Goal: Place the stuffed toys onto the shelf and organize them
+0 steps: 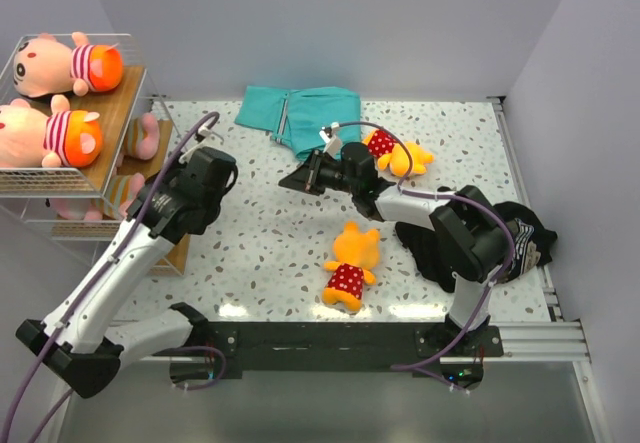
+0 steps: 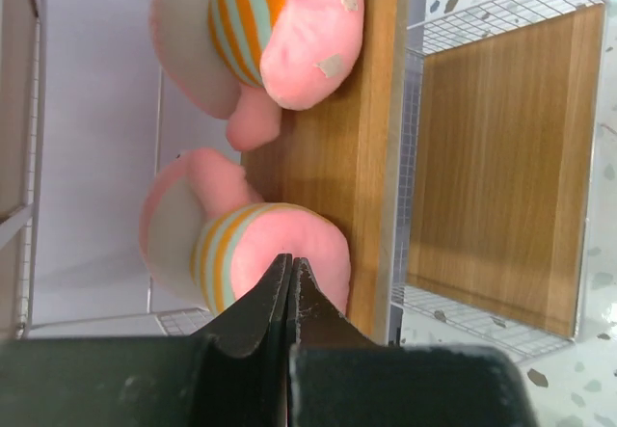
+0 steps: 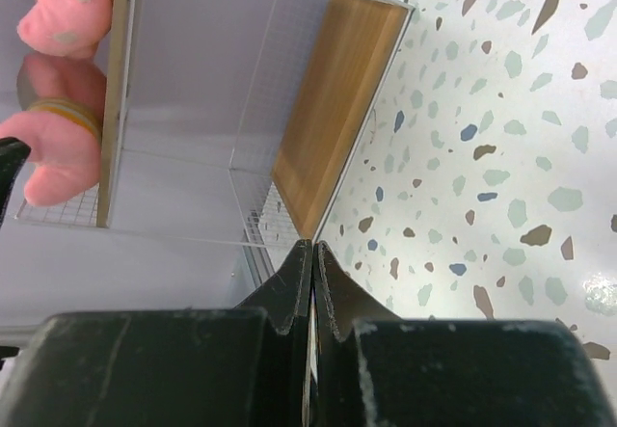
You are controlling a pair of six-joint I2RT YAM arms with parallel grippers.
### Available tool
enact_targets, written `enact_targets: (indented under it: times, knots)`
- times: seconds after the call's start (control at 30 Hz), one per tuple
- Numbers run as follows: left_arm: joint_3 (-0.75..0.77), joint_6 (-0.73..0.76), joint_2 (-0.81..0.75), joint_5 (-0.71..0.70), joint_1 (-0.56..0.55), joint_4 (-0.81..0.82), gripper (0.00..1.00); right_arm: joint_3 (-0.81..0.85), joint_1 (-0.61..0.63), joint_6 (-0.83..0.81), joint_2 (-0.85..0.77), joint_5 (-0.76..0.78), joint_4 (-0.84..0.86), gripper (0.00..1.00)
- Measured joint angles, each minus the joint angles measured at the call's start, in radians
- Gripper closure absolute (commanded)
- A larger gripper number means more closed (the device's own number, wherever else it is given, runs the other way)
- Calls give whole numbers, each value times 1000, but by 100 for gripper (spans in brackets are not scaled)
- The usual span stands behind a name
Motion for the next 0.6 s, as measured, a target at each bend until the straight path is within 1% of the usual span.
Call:
enact_targets:
  times: [0.17, 0.33, 0.4, 0.5, 0.57, 0.6]
  knots:
    - [-35, 123, 2, 9, 50, 124, 100, 0, 0, -11, 0, 13, -11, 100]
    - [-48, 201, 35, 39, 74, 212, 100, 0, 0, -21, 0, 15, -15, 100]
    - [-47, 219, 42, 64, 74, 241, 100, 2, 0, -32, 0, 16, -25, 97]
    - [-13, 233, 60, 139, 74, 272, 100, 14, 0, -62, -2, 27, -76, 93]
    - [13, 235, 66, 196, 74, 311, 100, 30, 0, -92, -6, 42, -132, 91]
    - [27, 235, 66, 247, 74, 342, 100, 47, 0, -120, -14, 59, -190, 88]
